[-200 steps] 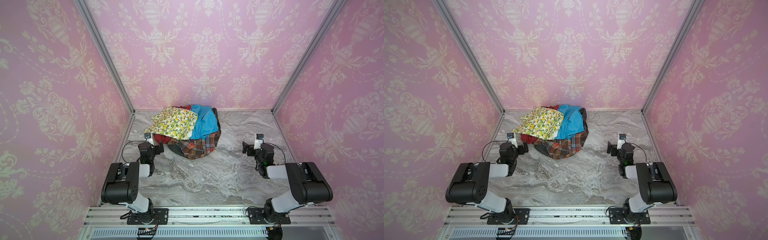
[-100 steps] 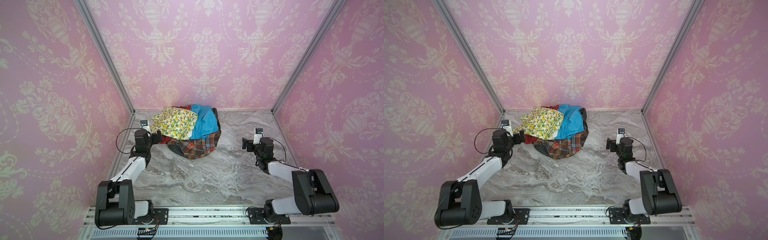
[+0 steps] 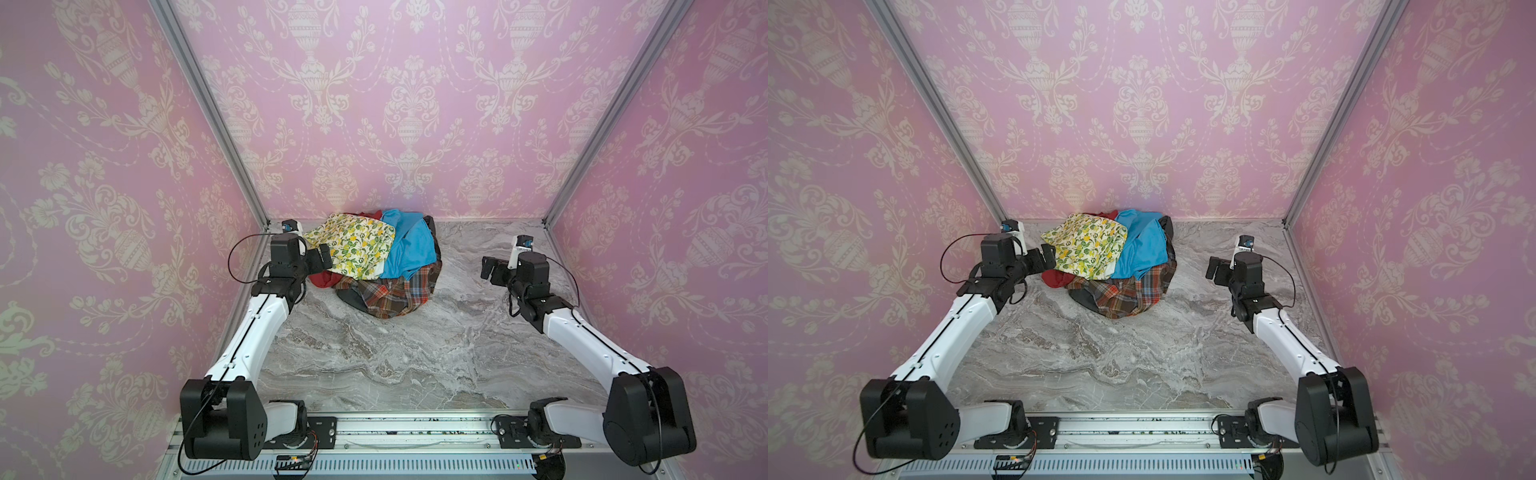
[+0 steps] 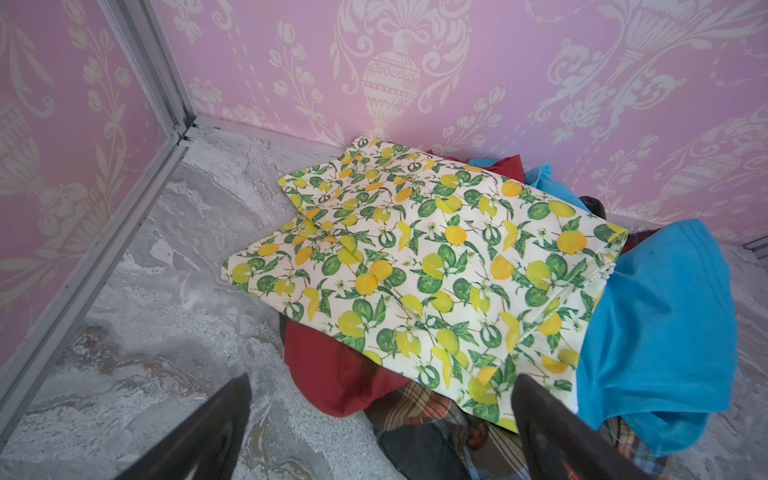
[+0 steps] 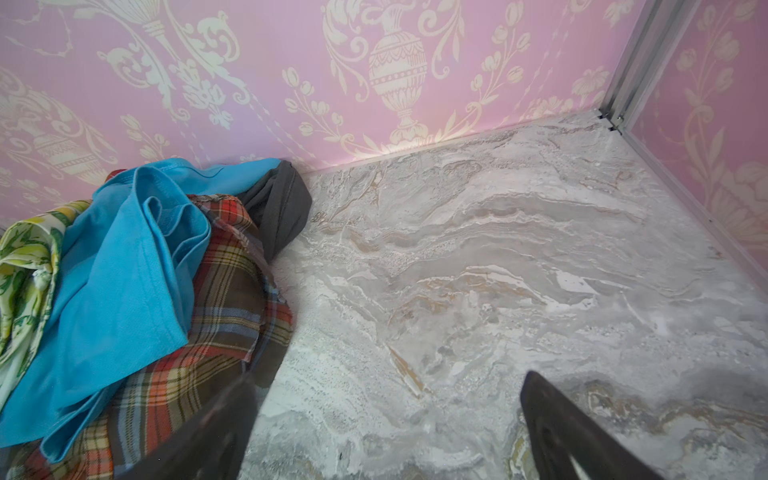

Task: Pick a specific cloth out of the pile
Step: 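Reach the left gripper into the pile toward the plaid shirt while the right arm advances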

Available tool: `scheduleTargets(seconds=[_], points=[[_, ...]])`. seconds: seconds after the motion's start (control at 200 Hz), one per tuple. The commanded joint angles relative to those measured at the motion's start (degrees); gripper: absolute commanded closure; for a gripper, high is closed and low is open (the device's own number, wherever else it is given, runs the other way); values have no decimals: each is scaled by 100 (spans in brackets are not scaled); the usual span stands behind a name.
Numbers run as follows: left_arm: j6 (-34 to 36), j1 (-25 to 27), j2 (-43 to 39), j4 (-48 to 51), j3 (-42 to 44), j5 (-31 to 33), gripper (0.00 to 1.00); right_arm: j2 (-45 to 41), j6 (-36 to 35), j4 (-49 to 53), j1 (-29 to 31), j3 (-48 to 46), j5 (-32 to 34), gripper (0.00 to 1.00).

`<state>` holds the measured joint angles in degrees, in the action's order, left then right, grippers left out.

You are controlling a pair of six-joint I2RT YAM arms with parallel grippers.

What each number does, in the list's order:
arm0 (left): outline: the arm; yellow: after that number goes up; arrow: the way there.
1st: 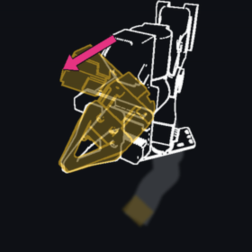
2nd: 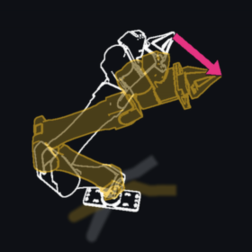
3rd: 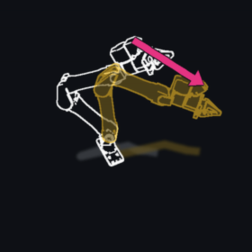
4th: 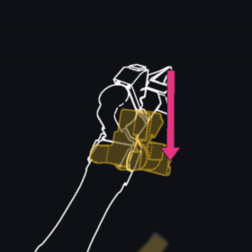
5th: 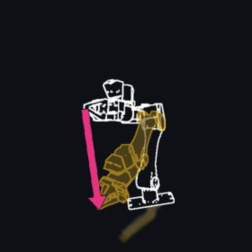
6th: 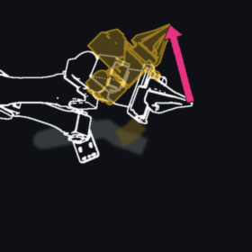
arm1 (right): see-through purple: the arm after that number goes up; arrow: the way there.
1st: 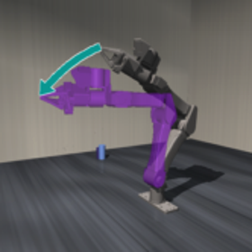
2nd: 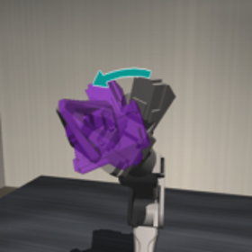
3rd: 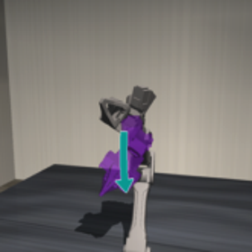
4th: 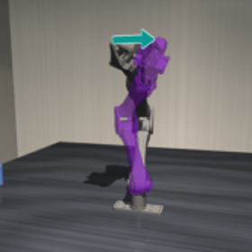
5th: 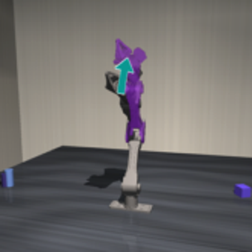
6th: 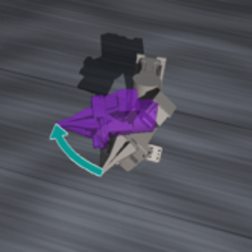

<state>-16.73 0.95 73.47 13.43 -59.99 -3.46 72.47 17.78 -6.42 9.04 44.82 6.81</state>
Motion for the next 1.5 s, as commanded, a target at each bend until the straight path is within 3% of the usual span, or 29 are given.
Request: scheduleTargets(seconds=[0.0, 0.265, 0.49, 0.761, 1.306, 1.496], points=[[-571, 56, -88, 1042, -364, -234, 1, -135, 320, 563, 206, 282, -134, 0], [-681, 844, 106, 1967, -478, -269, 1, -51, 366, 641, 705, 346, -223, 0], [-1000, 1921, 374, 1781, 46, 211, 3, 61, 360, 686, 843, 379, -358, 0], [-1126, 2882, 1425, 1526, -284, 753, 2, -8, 423, 697, 841, 286, -452, 0], [-1260, 3410, 3128, 1403, -1091, 1507, 0, -351, 301, 863, 844, 83, -312, 0], [-1092, 3403, 3525, 1433, -1330, 1489, 6, -481, 270, 979, 845, -54, -109, 0]])
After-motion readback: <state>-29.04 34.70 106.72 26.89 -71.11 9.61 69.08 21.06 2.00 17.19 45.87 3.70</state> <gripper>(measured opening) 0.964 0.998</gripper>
